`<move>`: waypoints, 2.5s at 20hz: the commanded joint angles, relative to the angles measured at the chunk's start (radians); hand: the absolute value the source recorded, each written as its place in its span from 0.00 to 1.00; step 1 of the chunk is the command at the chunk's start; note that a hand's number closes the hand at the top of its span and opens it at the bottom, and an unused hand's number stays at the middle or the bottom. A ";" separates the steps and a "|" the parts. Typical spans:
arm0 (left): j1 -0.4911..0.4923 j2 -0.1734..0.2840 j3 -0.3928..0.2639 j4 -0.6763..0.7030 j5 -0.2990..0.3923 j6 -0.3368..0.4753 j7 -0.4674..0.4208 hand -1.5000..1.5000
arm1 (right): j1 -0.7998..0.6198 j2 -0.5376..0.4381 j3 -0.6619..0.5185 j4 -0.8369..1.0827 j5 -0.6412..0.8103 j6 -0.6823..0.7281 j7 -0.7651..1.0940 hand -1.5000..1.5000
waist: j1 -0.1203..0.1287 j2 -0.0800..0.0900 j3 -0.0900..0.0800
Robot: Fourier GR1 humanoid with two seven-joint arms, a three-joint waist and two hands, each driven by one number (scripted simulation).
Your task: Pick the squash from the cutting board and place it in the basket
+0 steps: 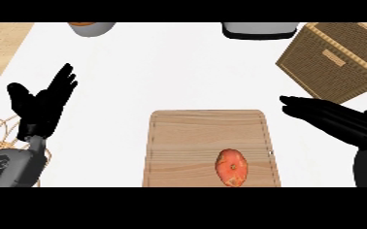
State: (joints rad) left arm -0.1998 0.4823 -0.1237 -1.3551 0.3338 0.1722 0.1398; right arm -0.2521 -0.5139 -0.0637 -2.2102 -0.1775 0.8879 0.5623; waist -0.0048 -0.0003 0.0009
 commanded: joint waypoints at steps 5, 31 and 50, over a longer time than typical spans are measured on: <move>-0.011 -0.011 0.026 -0.015 -0.032 -0.025 0.029 0.50 | 0.202 0.202 0.085 0.028 0.485 -0.022 -0.393 0.00 | 0.007 0.002 0.001; 0.003 -0.122 0.156 0.008 -0.153 -0.121 0.030 0.50 | 0.262 0.246 0.330 0.513 0.934 -0.411 -0.802 0.00 | 0.002 0.000 -0.001; -0.006 -0.180 0.217 -0.023 -0.240 -0.188 0.056 0.50 | 0.219 0.322 0.374 0.651 1.063 -0.469 -0.867 0.00 | 0.005 0.001 -0.001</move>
State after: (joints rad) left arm -0.1982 0.3191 0.0948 -1.3996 0.1193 -0.0047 0.2224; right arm -0.0045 -0.2060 0.3028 -1.6501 0.8291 0.4791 -0.2792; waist -0.0006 -0.0006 0.0000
